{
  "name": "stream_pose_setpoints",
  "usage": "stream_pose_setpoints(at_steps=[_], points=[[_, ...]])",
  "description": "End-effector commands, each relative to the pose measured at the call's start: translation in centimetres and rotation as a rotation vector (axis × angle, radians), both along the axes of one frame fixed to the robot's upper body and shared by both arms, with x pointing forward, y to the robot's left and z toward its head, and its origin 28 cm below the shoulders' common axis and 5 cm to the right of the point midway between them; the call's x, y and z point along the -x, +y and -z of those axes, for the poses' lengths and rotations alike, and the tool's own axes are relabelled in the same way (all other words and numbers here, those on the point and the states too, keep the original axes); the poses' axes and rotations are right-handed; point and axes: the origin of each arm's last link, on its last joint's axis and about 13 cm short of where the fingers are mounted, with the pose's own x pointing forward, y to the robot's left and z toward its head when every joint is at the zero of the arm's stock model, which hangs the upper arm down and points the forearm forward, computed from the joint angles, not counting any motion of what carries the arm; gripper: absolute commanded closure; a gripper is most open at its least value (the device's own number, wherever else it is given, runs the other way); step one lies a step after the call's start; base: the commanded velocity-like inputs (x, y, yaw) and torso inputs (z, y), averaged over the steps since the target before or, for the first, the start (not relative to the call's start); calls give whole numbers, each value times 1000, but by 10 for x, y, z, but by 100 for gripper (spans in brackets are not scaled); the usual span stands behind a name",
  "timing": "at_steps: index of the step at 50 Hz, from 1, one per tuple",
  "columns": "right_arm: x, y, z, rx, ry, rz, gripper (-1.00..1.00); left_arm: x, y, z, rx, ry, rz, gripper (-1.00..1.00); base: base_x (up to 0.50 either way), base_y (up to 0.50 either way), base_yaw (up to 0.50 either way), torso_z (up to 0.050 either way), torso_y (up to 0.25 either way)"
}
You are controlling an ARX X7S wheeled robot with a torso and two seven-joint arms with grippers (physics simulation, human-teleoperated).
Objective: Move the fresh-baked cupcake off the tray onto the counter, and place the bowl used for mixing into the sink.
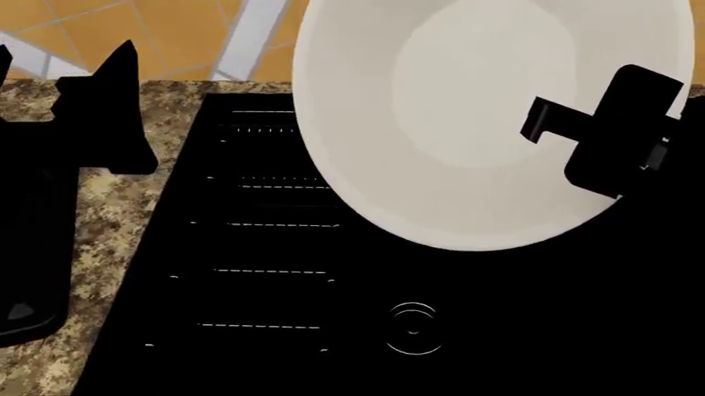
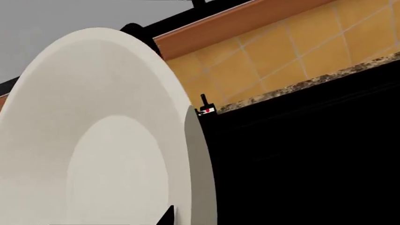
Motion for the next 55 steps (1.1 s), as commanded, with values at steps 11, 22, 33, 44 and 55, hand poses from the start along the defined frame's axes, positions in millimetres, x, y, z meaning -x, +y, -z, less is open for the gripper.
stream_pose_setpoints(at_steps=[11, 22, 33, 44, 55], points=[[-6, -13, 17, -67, 51, 86, 100, 1, -1, 0, 2, 1, 7, -100, 0, 0, 0, 0, 0], [-4, -17, 35, -107, 128, 120, 100, 1, -1, 0, 5, 0, 7, -100, 0, 0, 0, 0, 0], [4, -20, 54, -107, 172, 142, 100, 1, -1, 0, 7, -2, 7, -100, 0, 0, 0, 0, 1], [-2, -27, 66, -108, 205, 197, 100, 0, -1, 0, 6, 1, 6, -100, 0, 0, 0, 0, 0], [-23, -28, 71, -82, 258, 229, 100, 0, -1, 0, 7, 2, 8, -100, 0, 0, 0, 1, 0]])
